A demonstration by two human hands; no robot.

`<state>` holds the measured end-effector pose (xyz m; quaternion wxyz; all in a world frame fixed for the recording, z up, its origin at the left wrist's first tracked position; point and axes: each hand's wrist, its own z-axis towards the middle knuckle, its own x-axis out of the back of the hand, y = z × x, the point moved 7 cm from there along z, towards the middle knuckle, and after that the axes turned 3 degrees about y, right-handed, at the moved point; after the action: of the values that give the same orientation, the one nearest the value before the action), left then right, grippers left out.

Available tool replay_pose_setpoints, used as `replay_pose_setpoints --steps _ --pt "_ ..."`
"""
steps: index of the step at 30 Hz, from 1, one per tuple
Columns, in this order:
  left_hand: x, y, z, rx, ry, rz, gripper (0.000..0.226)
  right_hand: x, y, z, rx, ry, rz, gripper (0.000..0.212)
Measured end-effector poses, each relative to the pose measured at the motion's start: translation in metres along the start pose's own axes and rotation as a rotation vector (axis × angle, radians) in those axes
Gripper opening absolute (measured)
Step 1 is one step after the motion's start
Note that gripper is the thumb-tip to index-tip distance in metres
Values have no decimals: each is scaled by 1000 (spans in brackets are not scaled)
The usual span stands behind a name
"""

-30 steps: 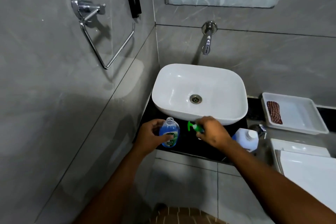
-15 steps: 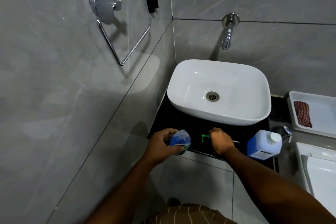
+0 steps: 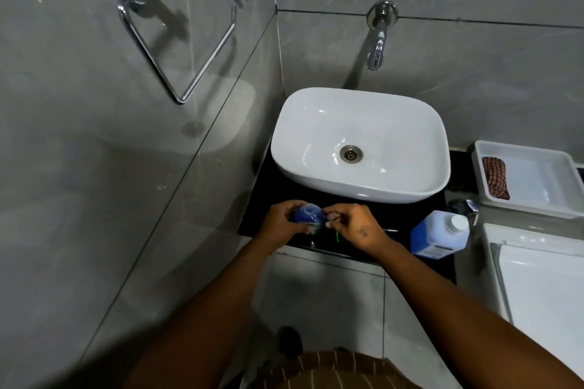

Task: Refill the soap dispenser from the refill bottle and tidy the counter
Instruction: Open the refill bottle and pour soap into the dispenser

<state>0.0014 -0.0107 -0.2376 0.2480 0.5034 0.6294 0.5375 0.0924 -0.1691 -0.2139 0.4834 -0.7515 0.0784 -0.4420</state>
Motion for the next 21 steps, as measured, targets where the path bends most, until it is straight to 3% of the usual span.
replay_pose_setpoints --steps 5,15,18,21 --pt "-5 -13 12 40 -16 -2 56 -3 0 12 -52 17 -27 21" --pt "-8 -13 9 17 -48 66 58 -3 9 0 -153 69 20 29" --pt "-1 -1 4 -3 -44 129 70 15 27 -39 -265 202 184 27" --pt "12 29 0 -132 87 240 72 51 82 -113 -526 354 241 18"
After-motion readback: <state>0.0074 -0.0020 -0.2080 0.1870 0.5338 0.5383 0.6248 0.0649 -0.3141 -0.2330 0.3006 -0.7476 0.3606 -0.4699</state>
